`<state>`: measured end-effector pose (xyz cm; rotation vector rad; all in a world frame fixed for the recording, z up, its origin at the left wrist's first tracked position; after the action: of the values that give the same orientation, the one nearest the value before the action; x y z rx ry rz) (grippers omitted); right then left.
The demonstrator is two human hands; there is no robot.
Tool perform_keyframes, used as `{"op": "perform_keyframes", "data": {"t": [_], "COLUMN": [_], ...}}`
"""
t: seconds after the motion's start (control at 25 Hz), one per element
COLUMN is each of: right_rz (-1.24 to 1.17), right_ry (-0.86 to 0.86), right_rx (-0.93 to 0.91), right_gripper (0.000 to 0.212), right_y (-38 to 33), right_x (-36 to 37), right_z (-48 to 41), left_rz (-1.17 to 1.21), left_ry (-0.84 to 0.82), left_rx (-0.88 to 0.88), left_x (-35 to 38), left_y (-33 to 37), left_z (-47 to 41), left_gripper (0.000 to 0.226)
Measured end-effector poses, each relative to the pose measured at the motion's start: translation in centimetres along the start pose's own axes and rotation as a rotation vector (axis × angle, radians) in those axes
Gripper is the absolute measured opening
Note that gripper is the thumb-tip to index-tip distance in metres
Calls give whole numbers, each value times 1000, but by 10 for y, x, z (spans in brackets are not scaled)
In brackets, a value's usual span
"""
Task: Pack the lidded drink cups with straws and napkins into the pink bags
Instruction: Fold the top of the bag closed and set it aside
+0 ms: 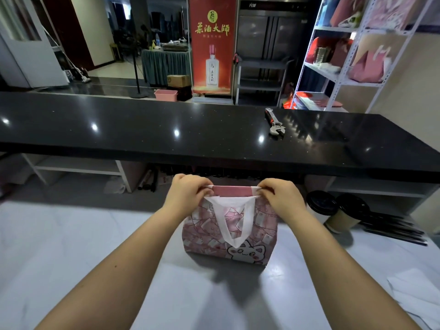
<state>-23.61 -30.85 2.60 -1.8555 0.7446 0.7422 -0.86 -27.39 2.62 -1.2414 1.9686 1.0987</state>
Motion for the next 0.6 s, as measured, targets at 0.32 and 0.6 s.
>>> {"op": "perform_keyframes", "data": {"t": [0.32,0.6], "right_rz": [-95,-251], "right_ry": [114,368], "right_rx": [124,-28], "right_gripper": [27,12], "right_y": [24,-27], "right_x": [-15,3], "right_z": [12,56], "left_rz": [122,501], "left_ry": [151,393], "left_rx": [-182,-468], "left_x": [-19,-38], "left_y": [-37,-48], "left_z": [11,77], "left_gripper": [18,30]}}
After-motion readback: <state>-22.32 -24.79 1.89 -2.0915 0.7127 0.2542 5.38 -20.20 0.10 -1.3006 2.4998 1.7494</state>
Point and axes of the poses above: each hand's wrist, its own z-axis away from the middle knuckle, its own x-axis out of the palm, y = z × x, the point moved 10 cm from there along -z, towards the middle knuckle, and after that the axes turned 7 degrees about y, right-handed, at the moved point
